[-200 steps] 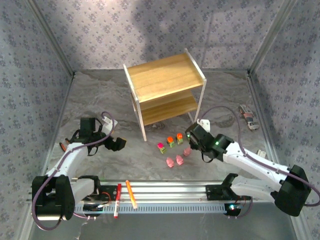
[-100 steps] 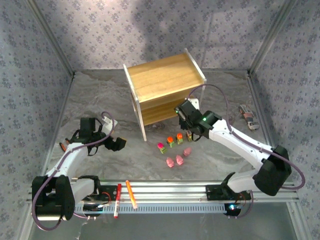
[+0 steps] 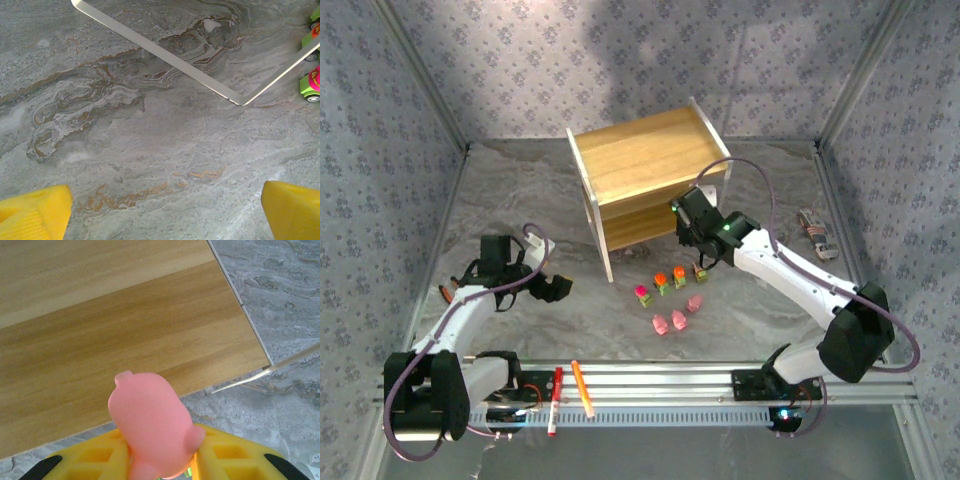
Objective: Place and organize the plastic toys onto the shelf
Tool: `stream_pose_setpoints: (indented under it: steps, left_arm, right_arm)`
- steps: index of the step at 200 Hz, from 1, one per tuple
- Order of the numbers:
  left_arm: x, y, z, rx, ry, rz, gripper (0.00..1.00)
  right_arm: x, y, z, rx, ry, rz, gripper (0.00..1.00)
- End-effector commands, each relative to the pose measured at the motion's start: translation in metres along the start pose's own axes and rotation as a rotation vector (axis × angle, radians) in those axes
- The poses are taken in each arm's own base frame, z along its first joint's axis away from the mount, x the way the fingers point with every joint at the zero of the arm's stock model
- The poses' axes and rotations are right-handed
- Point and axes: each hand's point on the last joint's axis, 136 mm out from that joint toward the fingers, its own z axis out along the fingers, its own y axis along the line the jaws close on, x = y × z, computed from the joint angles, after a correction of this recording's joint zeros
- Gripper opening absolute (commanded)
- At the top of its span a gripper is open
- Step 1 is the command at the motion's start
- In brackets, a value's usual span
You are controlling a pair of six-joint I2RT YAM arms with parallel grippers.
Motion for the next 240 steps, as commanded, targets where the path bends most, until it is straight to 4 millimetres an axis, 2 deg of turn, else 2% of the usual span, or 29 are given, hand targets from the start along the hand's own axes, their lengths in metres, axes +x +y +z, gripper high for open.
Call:
stream_pose_setpoints:
  steps: [1, 58, 61, 69, 148, 240]
  left_arm:
    - [-0.001, -0.004, -0.002, 0.011, -0.007, 0.014, 0.97]
    - [-0.002, -0.004, -0.002, 0.012, -0.009, 0.015, 0.97]
    - [-0.002, -0.004, -0.002, 0.011, -0.009, 0.015, 0.97]
    - [-0.002, -0.004, -0.002, 0.012, -0.009, 0.016, 0.97]
    - [-0.002, -0.004, -0.001, 0.013, -0.005, 0.013, 0.97]
    - [-0.002, -0.003, -0.001, 0.012, -0.005, 0.012, 0.97]
  right_arm:
    - [-0.006, 0.001, 0.002, -0.005, -0.019, 0.001, 0.33]
    - [-0.019, 0.0, 0.005, -0.013, -0.061, 0.042, 0.33]
    - [-0.009, -0.004, 0.011, 0.001, -0.04, 0.031, 0.33]
    - [-0.008, -0.005, 0.013, 0.005, -0.037, 0.031, 0.33]
    - [-0.015, -0.007, 0.016, -0.001, -0.065, 0.049, 0.33]
    - [-0.013, -0.012, 0.019, 0.045, -0.1, 0.054, 0.34]
